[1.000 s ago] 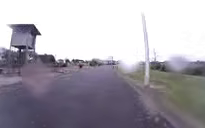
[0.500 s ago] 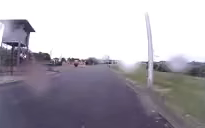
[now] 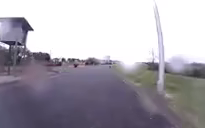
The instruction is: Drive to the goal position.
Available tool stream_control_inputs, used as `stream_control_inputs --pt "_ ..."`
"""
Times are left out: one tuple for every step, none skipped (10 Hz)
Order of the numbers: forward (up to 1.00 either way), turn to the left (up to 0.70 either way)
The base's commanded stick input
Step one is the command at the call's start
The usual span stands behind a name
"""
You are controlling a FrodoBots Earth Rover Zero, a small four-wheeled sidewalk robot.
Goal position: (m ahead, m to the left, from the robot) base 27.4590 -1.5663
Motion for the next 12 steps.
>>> stream_control_inputs --pt "1.0 0.0" --pt "1.0 0.0" --pt "1.0 0.0" --pt "1.0 0.0" --pt "1.0 0.0" --pt "1.0 0.0" --pt "1.0 0.0" --pt "1.0 0.0" --pt "1.0 0.0" --pt "1.0 0.0" --pt "1.0 0.0" --pt "1.0 0.0"
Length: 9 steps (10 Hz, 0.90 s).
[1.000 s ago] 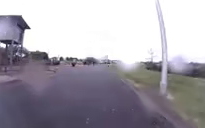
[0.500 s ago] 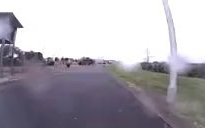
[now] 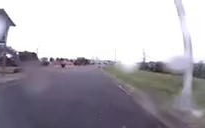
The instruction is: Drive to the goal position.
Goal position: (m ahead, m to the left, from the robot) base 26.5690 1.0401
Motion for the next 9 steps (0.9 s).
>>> stream_control_inputs --pt "1.0 0.0" --pt "1.0 0.0" --pt "1.0 0.4" --pt "1.0 0.4" --pt "1.0 0.4" --pt "1.0 0.4" --pt "1.0 0.4" --pt "1.0 0.38" --pt "1.0 0.35"
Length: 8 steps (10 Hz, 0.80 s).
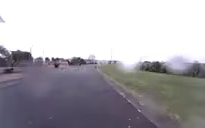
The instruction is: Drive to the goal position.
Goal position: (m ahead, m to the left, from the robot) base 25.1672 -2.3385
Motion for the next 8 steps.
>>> stream_control_inputs --pt "1.0 0.0" --pt "1.0 0.0" --pt "1.0 0.0" --pt "1.0 0.0" --pt "1.0 0.0" --pt "1.0 0.0" --pt "1.0 0.0" --pt "1.0 0.0"
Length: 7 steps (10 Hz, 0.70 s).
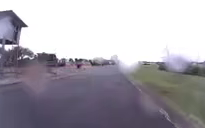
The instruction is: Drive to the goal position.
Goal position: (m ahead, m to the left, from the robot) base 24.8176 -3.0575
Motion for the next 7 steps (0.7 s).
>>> stream_control_inputs --pt "1.0 0.0" --pt "1.0 0.0" --pt "1.0 0.0" --pt "1.0 -0.17" --pt "1.0 -0.34" --pt "1.0 -0.05" --pt "1.0 -0.02"
